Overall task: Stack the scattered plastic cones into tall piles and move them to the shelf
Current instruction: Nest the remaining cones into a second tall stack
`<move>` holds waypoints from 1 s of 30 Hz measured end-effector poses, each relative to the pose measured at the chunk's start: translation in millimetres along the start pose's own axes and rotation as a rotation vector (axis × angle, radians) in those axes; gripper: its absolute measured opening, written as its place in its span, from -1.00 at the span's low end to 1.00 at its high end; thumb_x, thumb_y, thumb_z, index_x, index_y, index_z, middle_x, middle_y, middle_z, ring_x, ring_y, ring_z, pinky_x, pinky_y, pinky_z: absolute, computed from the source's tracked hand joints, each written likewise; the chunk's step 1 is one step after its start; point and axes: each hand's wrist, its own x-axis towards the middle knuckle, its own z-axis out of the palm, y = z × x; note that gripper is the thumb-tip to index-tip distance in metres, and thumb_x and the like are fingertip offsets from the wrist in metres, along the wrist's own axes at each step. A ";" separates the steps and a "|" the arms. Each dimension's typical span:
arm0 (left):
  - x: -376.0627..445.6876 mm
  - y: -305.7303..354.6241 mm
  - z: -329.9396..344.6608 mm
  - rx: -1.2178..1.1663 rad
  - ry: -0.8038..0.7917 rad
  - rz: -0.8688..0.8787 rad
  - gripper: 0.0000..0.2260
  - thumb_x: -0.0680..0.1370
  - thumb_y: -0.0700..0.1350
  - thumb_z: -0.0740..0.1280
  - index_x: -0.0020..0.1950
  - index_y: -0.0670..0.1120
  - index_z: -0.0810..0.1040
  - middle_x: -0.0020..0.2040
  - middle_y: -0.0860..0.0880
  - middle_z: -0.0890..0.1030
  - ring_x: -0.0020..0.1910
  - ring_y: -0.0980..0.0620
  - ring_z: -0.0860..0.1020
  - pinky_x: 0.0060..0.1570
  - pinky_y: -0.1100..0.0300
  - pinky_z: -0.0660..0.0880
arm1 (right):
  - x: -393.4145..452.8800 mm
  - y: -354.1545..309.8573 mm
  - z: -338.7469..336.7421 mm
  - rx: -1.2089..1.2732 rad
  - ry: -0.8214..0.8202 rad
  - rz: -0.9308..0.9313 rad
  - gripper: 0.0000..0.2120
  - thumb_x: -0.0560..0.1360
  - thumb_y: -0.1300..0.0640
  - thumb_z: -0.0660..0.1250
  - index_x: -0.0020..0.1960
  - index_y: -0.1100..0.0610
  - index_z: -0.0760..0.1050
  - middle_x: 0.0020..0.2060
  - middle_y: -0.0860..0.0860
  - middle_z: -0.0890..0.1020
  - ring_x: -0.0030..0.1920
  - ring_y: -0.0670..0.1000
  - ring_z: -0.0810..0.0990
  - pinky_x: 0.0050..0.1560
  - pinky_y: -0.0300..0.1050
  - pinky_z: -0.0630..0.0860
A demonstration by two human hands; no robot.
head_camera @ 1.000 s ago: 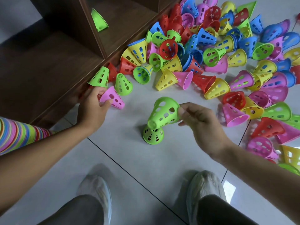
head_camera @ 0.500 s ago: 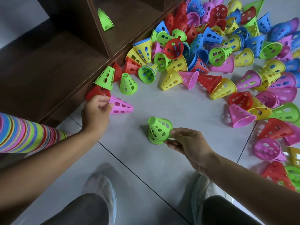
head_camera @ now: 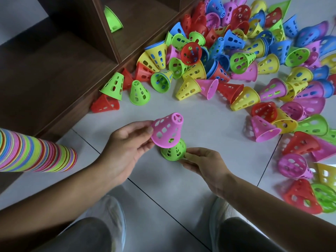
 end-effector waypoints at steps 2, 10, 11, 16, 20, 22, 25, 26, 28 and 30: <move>-1.2 -6.4 3.3 0.030 -0.007 -0.015 -0.66 0.44 -0.21 0.41 0.20 -0.25 0.60 0.03 -0.16 0.69 -0.07 0.02 0.64 -0.08 0.24 0.59 | -0.4 1.8 -3.4 -0.009 0.011 -0.003 -0.86 0.51 0.34 0.41 0.06 0.31 0.61 -0.02 0.21 0.71 -0.05 0.07 0.72 0.10 -0.09 0.63; 7.6 -26.8 -3.6 0.194 0.089 -0.075 -0.85 0.55 -0.35 0.37 0.11 -0.25 0.61 0.02 -0.23 0.68 -0.12 -0.04 0.63 -0.14 0.27 0.60 | -2.6 18.0 -45.7 -0.342 0.318 -0.218 -0.85 0.51 0.24 0.40 0.03 0.03 0.62 -0.09 0.00 0.69 -0.17 -0.02 0.68 0.09 0.10 0.62; 9.2 -29.0 -3.7 0.209 0.100 -0.080 -0.86 0.54 -0.36 0.37 0.09 -0.25 0.62 0.03 -0.24 0.68 -0.12 -0.04 0.64 -0.14 0.27 0.60 | -4.4 15.7 -53.3 -0.351 0.365 -0.252 -0.84 0.52 0.21 0.40 0.06 0.01 0.60 -0.05 -0.03 0.68 -0.15 -0.03 0.68 0.07 0.08 0.62; 14.4 -39.4 -0.7 0.267 0.125 -0.082 -0.90 0.53 -0.37 0.39 0.02 -0.25 0.62 -0.04 -0.22 0.69 -0.21 0.04 0.66 -0.16 0.28 0.61 | -5.0 -5.0 -90.5 -0.429 0.605 -0.406 -0.73 0.53 0.16 0.38 0.17 -0.09 0.50 0.19 0.00 0.56 -0.06 -0.01 0.65 -0.03 0.13 0.63; 18.1 -46.6 0.5 0.306 0.133 -0.082 -0.90 0.52 -0.38 0.40 0.01 -0.25 0.61 -0.07 -0.21 0.68 -0.25 0.03 0.65 -0.17 0.27 0.63 | -2.0 -21.5 -109.2 -0.466 0.745 -0.419 -0.66 0.55 0.15 0.37 0.28 -0.09 0.47 0.24 0.03 0.36 0.16 0.06 0.52 0.20 0.11 0.53; 20.8 -50.5 -0.7 0.330 0.137 -0.097 -0.91 0.52 -0.37 0.41 -0.01 -0.24 0.61 -0.07 -0.22 0.68 -0.24 -0.01 0.65 -0.17 0.26 0.64 | 1.9 -27.8 -115.1 -0.478 0.767 -0.388 -0.65 0.55 0.13 0.38 0.29 -0.12 0.47 0.29 0.05 0.33 0.27 0.12 0.45 0.31 0.14 0.45; 24.9 -53.2 -2.5 0.377 0.131 -0.100 -0.91 0.52 -0.38 0.41 -0.03 -0.23 0.60 -0.12 -0.21 0.68 -0.29 0.01 0.65 -0.24 0.28 0.61 | 5.4 -34.8 -115.3 -0.483 0.738 -0.386 -0.63 0.54 0.08 0.37 0.32 -0.15 0.48 0.35 0.04 0.40 0.30 0.08 0.44 0.29 0.18 0.48; 26.0 -53.3 -3.1 0.390 0.123 -0.098 -0.91 0.51 -0.39 0.41 -0.04 -0.24 0.59 -0.15 -0.20 0.67 -0.32 0.02 0.65 -0.26 0.30 0.59 | 5.2 -36.6 -114.5 -0.487 0.727 -0.394 -0.61 0.55 0.09 0.37 0.35 -0.11 0.47 0.36 0.04 0.44 0.27 0.04 0.46 0.28 0.16 0.49; 28.5 -53.1 -4.4 0.421 0.094 -0.103 -0.91 0.52 -0.40 0.40 -0.06 -0.24 0.58 -0.19 -0.19 0.65 -0.35 0.04 0.64 -0.28 0.30 0.58 | 4.5 -40.0 -112.8 -0.487 0.716 -0.409 -0.59 0.55 0.13 0.36 0.40 -0.01 0.46 0.35 0.03 0.50 0.27 0.03 0.49 0.30 0.14 0.48; 33.2 -51.0 -7.8 0.477 0.074 -0.110 -0.93 0.52 -0.37 0.41 -0.07 -0.23 0.58 -0.20 -0.19 0.65 -0.35 0.02 0.63 -0.26 0.26 0.59 | 3.5 -41.0 -112.1 -0.483 0.708 -0.420 -0.60 0.56 0.12 0.35 0.40 0.02 0.47 0.32 0.02 0.54 0.29 0.04 0.51 0.30 0.17 0.47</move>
